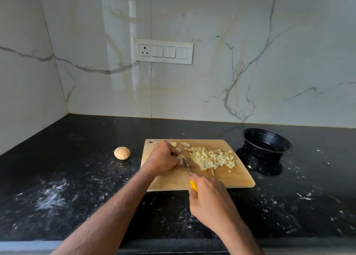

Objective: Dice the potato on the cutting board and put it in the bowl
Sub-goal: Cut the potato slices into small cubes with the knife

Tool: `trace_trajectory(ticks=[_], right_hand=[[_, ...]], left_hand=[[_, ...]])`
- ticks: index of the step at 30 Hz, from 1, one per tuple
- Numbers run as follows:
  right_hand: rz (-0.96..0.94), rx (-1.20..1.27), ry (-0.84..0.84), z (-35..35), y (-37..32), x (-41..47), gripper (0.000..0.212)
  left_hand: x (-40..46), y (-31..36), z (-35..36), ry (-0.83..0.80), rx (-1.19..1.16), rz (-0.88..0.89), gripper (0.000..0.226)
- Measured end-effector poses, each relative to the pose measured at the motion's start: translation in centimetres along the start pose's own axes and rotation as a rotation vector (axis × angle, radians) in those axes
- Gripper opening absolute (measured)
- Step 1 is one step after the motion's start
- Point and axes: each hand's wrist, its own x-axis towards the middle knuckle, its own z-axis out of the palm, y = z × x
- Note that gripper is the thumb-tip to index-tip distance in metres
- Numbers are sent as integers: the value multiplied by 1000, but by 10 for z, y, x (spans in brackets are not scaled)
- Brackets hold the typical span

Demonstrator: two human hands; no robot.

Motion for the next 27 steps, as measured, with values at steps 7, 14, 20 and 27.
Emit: trace_trajectory(ticks=[7,14,20,27], right_hand=[[26,58,112,-1,-2,8,42],[22,43,96,9,-10,27,40],[18,-12,83,19,-12,32,42],[15,2,67,16,-11,25,41]], left_hand=[[1,-4,-7,1,55,18,31],[3,-7,-11,-22,35,14,27],[6,-9,-9,-11,26,-8,24],[6,-6,-3,18,33,-37,23]])
